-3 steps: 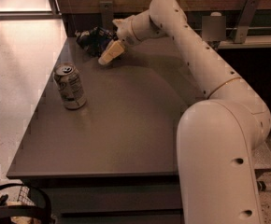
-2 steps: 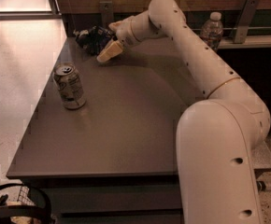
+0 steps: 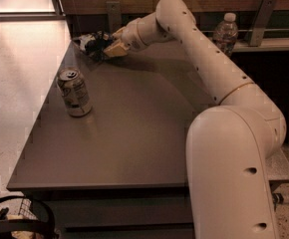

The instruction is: Pick blue chip bag

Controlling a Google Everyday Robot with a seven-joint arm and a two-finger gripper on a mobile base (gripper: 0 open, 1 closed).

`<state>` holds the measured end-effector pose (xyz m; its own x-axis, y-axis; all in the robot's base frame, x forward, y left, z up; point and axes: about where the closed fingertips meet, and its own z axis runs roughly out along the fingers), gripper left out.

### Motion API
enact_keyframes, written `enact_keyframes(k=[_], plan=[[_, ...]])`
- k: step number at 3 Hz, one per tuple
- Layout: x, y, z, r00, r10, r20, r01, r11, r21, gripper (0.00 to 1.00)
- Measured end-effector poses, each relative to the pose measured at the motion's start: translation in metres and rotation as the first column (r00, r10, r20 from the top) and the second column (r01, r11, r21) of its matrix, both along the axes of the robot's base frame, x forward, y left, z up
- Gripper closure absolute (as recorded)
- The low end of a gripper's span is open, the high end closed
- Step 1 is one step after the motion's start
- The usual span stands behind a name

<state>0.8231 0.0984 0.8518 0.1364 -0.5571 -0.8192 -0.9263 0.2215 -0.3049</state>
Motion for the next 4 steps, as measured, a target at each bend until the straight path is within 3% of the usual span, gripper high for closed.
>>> enact_keyframes(k=[1,2,4], plan=[[-0.0005,0.0034,-0.0024,1.0000,0.005,-0.003,-0.005,1.000,0.000,0.95],[-0.0008,0.0056,-0.0040,1.0000,0.008,-0.006,-0.008,1.000,-0.001,1.00],[-0.0052,0.0073,0.0046,0.9998,0.021,0.005,-0.021,1.000,0.004,1.00]])
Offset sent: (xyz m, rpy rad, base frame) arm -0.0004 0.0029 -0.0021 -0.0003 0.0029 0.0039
